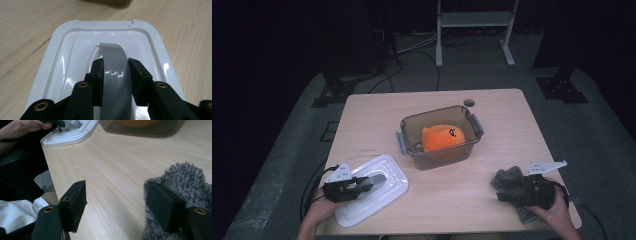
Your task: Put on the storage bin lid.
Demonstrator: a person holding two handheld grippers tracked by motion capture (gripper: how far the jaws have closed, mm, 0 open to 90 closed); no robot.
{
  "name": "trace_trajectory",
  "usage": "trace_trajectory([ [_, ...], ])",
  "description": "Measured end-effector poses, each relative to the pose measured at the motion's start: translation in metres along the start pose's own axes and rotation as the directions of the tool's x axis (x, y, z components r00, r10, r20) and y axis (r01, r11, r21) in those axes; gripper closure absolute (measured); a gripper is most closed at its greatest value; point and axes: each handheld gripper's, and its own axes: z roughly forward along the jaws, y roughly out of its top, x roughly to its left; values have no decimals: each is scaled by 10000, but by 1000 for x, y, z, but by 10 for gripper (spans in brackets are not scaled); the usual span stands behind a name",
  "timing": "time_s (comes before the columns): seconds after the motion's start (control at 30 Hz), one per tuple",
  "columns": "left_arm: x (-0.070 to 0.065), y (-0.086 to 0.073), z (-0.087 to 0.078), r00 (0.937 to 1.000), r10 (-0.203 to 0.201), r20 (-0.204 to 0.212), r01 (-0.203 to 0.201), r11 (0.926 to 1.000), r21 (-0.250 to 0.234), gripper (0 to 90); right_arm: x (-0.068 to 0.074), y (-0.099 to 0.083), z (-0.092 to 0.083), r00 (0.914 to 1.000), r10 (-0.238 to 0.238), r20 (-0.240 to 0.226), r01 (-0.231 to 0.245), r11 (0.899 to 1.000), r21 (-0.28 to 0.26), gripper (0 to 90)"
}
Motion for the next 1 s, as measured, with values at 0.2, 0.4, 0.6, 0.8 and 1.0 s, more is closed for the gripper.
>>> trace_trajectory([
  [0.2,0,4,-5,10000,30,1,-30,10000,-14,666,0,0,0,10000,-2,21,2,10000,12,315],
  [0.4,-3,10,-10,9999,135,14,-135,9999,-60,667,0,0,0,10000,-34,39,34,10000,-10,315],
  [0.6,-6,19,-20,9998,174,89,-172,9997,-192,666,0,0,0,10000,-67,47,67,10000,0,315],
  [0.8,-7,30,-32,9999,97,56,-96,9996,-277,666,1,1,0,10000,-63,53,63,10000,18,316],
  [1.0,-8,39,-46,9999,114,0,-114,9996,-261,666,1,1,0,10000,-83,49,83,10000,15,315],
])
